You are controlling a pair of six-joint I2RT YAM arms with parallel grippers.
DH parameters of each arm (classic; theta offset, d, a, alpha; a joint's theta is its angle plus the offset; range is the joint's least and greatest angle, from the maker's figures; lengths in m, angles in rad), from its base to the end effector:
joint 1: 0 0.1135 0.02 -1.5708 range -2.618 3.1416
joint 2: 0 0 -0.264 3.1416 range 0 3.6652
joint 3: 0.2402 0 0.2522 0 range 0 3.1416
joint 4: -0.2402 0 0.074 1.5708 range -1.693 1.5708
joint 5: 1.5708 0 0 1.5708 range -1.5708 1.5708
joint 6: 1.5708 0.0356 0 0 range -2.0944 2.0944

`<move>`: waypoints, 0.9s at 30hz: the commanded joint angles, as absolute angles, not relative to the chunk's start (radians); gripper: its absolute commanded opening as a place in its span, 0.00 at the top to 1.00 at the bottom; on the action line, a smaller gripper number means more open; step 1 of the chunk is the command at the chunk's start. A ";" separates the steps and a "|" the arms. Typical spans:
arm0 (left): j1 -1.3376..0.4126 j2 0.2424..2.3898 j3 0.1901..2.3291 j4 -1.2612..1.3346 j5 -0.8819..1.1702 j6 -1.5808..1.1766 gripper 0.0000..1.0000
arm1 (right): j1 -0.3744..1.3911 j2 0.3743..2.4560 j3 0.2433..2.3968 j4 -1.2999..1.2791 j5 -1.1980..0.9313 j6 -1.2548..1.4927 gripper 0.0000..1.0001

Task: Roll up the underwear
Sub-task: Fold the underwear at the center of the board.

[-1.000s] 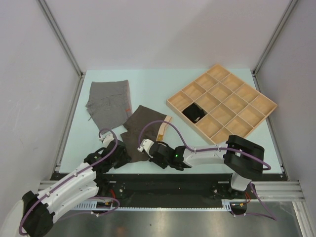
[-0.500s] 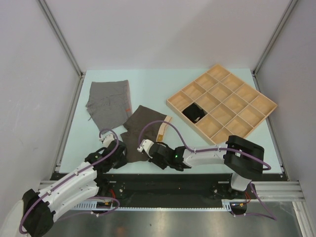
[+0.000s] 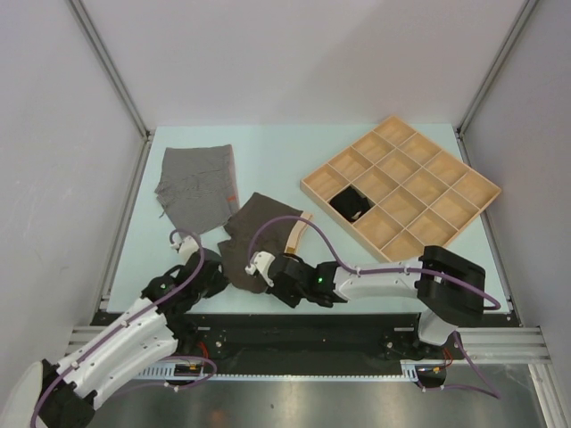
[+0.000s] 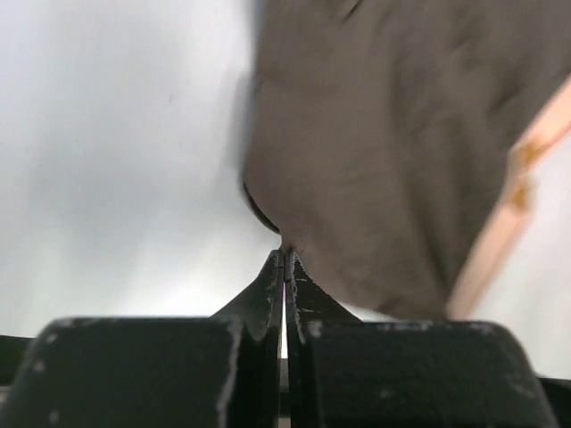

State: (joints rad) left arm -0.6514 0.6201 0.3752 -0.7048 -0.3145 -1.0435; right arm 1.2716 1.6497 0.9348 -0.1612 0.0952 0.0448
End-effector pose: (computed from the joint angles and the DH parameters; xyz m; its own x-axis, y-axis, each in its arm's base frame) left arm 0.1022 -0.0641 0.1780 -0.7000 -0.4997 -0.5102 -0.3408 0.8616 -0.3763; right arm 0.1020 0.3193 0.1773 -0.2680 -0.7176 -0.6428 -0.9222 0.3841 -0.0443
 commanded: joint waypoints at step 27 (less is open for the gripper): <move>-0.649 0.811 0.741 -0.638 -0.485 -0.727 1.00 | 1.049 1.697 1.203 -0.328 -0.455 0.193 1.00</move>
